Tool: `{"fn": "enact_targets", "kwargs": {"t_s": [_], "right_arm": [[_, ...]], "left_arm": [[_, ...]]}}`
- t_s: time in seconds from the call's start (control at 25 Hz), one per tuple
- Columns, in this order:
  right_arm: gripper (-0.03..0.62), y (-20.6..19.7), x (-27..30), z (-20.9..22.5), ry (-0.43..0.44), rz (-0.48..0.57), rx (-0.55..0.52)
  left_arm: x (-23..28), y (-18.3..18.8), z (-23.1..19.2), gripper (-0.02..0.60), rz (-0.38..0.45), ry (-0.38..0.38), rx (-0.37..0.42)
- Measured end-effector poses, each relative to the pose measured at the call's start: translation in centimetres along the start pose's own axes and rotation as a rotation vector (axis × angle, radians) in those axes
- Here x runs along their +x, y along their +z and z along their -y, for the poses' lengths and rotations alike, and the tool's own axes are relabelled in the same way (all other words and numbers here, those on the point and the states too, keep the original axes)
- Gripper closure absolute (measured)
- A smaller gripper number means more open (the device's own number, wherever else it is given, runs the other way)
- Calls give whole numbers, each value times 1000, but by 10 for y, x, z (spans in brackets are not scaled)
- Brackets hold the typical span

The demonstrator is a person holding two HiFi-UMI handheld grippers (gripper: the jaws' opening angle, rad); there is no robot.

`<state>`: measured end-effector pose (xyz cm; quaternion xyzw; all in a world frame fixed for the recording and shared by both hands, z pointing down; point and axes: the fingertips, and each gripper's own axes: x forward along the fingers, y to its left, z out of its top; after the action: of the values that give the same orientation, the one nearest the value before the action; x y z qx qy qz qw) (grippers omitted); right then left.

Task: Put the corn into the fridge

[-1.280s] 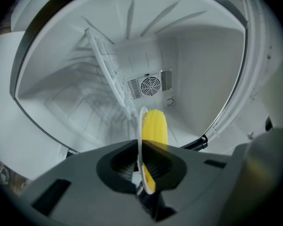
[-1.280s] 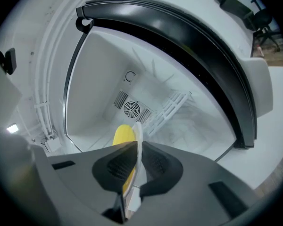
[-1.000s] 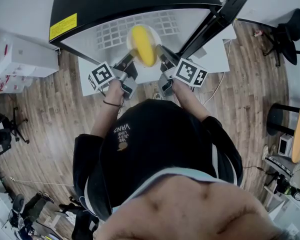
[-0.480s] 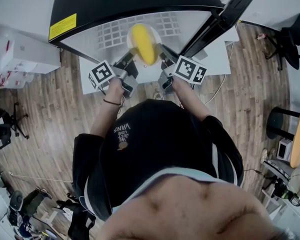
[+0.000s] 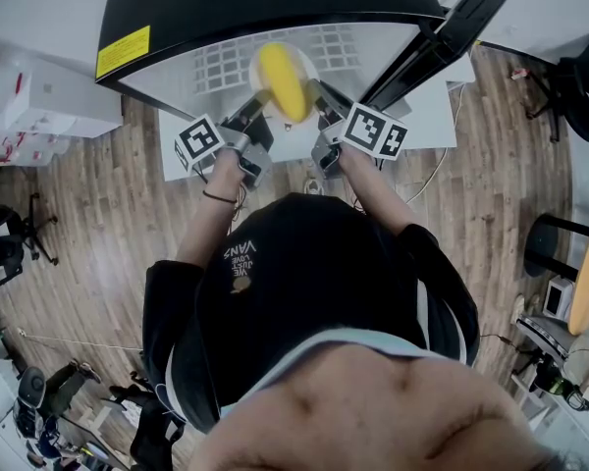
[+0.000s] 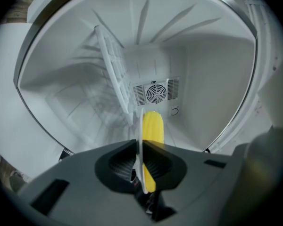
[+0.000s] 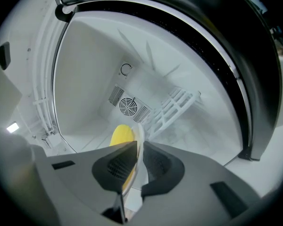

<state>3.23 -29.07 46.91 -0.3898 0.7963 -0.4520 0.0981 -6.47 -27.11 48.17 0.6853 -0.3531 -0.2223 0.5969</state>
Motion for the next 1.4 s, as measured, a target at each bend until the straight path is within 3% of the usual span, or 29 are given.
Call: {"fn": "enact_targets", "kwargs": {"t_s": [0.52, 0.68, 1.4], "right_arm": [[556, 3, 3, 2, 2, 9, 2], [523, 5, 4, 0, 11, 10, 0], [490, 8, 3, -2, 2, 36, -33]], "left_arm": [[0, -1, -2, 549, 13, -28, -78], [2, -1, -1, 549, 13, -36, -94], [4, 2, 2, 549, 19, -57, -135]]}}
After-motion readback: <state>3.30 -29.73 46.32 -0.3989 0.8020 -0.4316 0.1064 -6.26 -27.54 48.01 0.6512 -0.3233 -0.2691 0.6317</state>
